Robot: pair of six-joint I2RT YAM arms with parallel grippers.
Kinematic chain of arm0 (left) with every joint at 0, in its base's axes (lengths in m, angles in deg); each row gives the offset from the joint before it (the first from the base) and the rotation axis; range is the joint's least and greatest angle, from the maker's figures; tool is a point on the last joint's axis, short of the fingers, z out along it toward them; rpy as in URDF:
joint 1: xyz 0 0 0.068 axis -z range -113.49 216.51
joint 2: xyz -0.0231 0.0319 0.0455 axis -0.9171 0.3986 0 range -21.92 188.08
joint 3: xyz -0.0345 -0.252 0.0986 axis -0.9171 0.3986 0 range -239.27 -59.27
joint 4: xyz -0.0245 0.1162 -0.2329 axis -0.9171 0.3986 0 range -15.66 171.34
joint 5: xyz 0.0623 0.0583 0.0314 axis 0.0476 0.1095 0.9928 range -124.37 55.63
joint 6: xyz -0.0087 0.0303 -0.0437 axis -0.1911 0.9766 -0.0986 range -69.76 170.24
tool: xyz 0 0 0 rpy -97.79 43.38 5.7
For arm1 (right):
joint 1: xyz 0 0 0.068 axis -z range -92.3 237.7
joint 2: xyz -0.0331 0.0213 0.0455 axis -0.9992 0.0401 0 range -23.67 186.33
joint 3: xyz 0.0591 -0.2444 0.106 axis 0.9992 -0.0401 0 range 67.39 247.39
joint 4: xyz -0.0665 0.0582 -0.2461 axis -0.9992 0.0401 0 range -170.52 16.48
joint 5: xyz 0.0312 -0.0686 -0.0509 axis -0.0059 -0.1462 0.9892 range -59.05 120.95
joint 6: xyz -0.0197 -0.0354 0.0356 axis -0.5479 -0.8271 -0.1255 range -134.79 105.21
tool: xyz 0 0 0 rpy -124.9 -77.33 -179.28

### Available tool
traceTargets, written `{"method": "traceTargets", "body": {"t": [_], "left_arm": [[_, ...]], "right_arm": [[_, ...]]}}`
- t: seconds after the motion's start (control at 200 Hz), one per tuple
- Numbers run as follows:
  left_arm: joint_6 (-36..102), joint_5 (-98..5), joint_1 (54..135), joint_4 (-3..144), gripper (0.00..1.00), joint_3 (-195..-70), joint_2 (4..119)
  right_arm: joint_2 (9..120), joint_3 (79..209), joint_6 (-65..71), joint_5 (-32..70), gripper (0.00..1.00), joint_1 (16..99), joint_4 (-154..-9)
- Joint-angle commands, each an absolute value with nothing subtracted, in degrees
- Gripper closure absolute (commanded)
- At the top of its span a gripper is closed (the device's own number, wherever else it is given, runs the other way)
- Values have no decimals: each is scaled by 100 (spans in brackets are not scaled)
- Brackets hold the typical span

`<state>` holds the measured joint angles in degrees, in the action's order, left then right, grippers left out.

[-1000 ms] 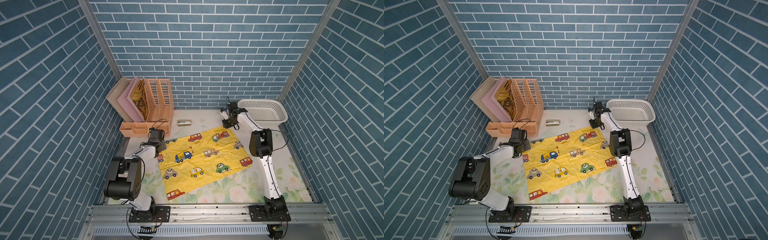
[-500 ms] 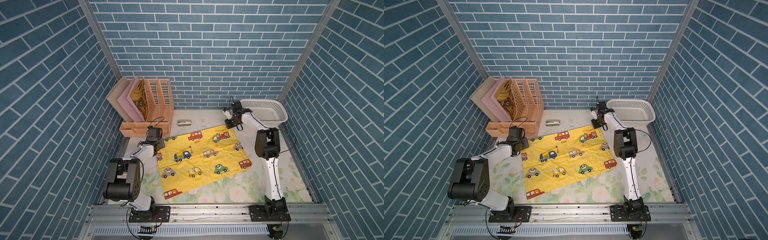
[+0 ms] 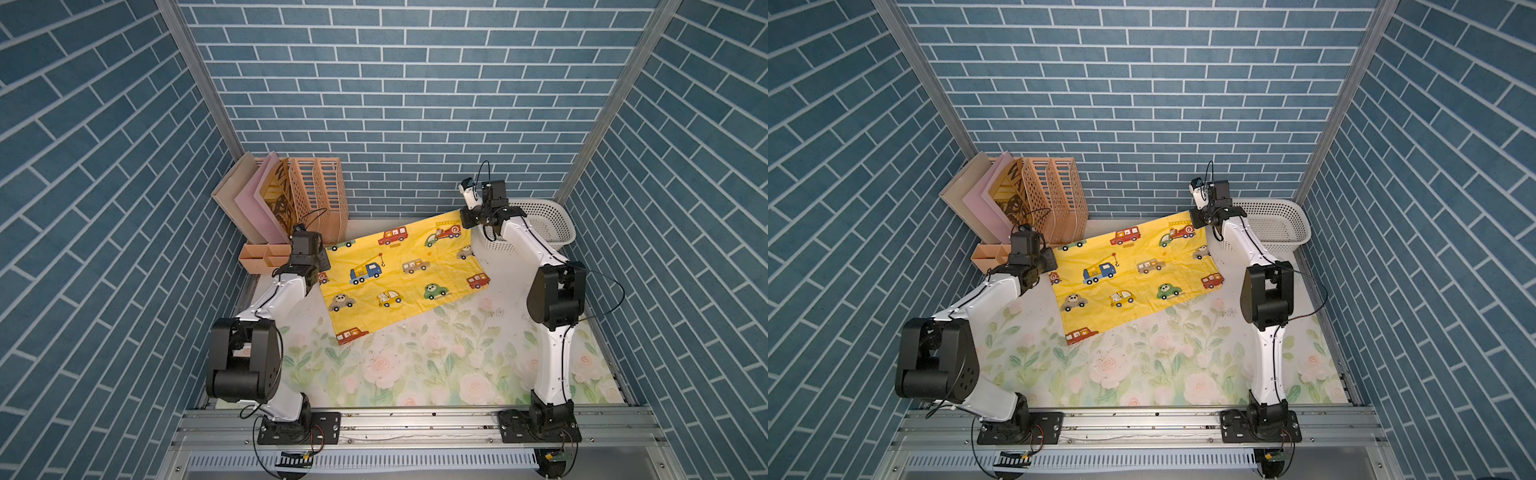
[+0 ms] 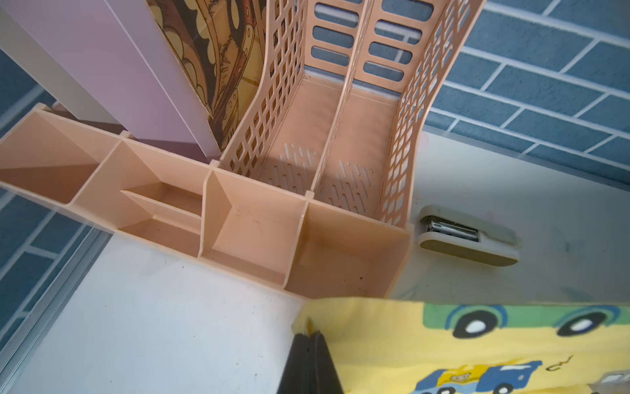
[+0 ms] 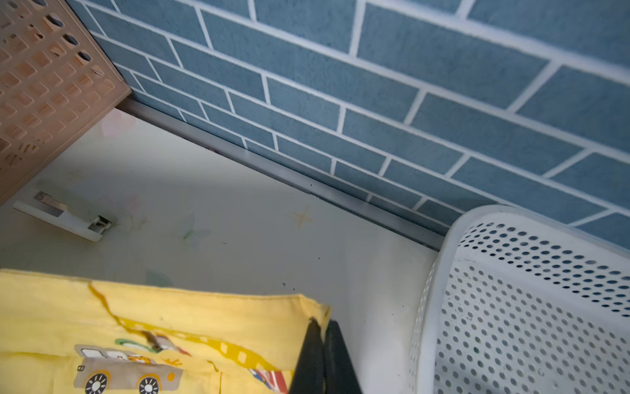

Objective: Roll up the pillowcase
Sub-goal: Fold the pillowcase at the center of the board.

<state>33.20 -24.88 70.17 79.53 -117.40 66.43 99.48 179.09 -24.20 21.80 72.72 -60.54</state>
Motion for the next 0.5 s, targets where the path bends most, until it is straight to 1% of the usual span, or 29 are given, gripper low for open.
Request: {"method": "traceTargets", "body": {"t": [0.0, 0.14, 0.195, 0.32, 0.495], "left_arm": [[3389, -2131, 7108, 8045, 100, -11333, 6254], [3330, -1825, 7272, 8208, 100, -10876, 5780], [3323, -1824, 7300, 8275, 100, -10745, 5667], [3225, -1908, 7433, 8338, 100, -10490, 5495], [2815, -1674, 7822, 8587, 100, -10274, 5339]], "right_arm": [[9375, 16987, -2392, 2510, 100, 7354, -6769], [8825, 15900, -2352, 2629, 100, 7347, -7281], [8667, 15594, -2341, 2852, 100, 7369, -7436], [8525, 15224, -2343, 2955, 100, 7396, -7536], [8247, 14709, -2294, 3167, 100, 7420, -7680]]}}
